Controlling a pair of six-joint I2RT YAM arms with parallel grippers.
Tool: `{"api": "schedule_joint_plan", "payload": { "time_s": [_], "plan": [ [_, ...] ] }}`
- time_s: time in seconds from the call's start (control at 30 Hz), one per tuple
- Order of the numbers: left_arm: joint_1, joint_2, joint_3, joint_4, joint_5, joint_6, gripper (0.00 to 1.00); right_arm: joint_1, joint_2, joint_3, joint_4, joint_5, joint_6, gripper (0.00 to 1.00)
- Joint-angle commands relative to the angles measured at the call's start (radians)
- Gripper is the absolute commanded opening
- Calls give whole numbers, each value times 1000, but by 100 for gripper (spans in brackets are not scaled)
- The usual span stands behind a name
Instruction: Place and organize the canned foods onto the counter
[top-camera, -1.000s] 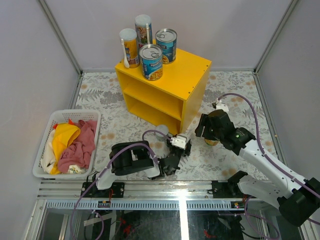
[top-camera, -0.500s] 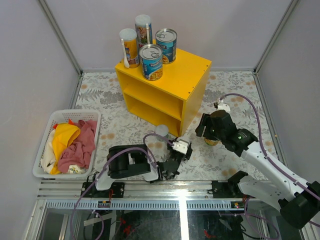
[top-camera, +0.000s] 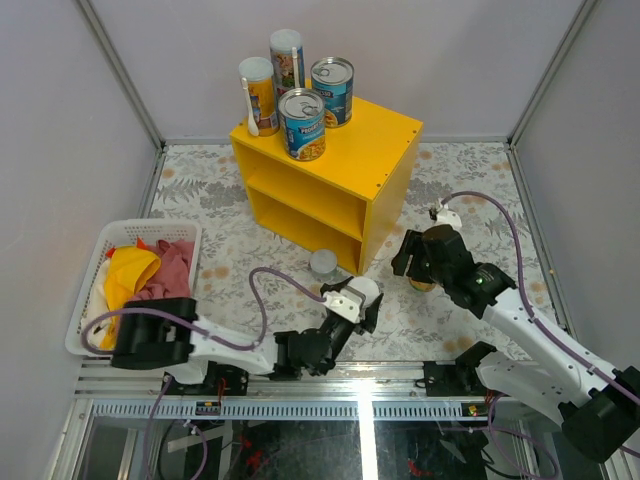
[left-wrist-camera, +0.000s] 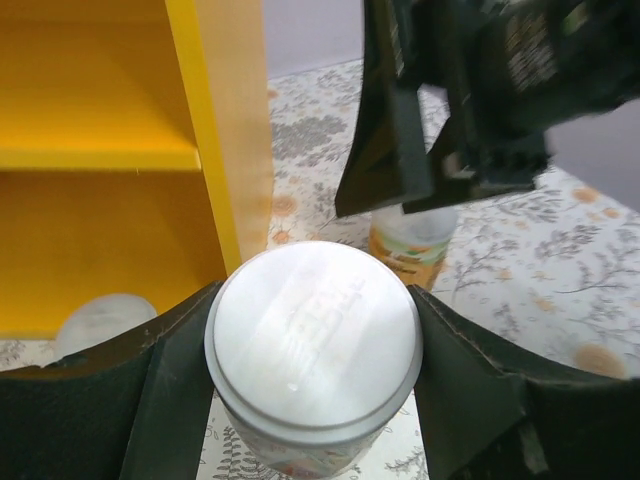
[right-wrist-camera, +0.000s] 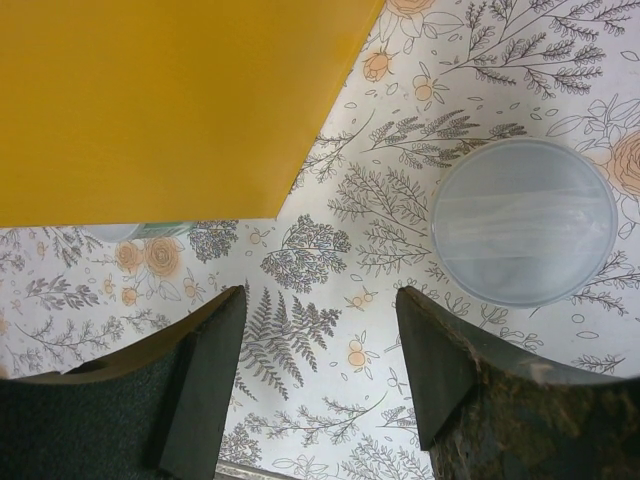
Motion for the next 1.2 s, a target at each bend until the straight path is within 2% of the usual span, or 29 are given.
{"api": "schedule_joint_plan", "payload": {
  "time_s": [0.0,0.17,0.33,0.5,0.73,0.9,1.17],
  "plan": [
    [-36,-239,94,-362,36,-58,0,-9,-17,-12,65,31,7,69],
    [-57,-405,268,-786,61,-110,0,-11,-29,-34,90,41,14,69],
    [-59,-453,447,-961,88,-11,0,-11,-28,-46,112,45,22,69],
    [-35,-402,606,-962,84,147,0,-11,-32,-44,127,50,35,69],
    [122,-324,764,-928,191,193,0,-11,-48,-30,131,50,48,69],
    [284,-256,867,-937,284,164,0,-11,-61,-21,127,49,49,69],
    [467,-120,1059,-968,399,109,0,-11,-75,-6,124,54,48,69]
  ]
}}
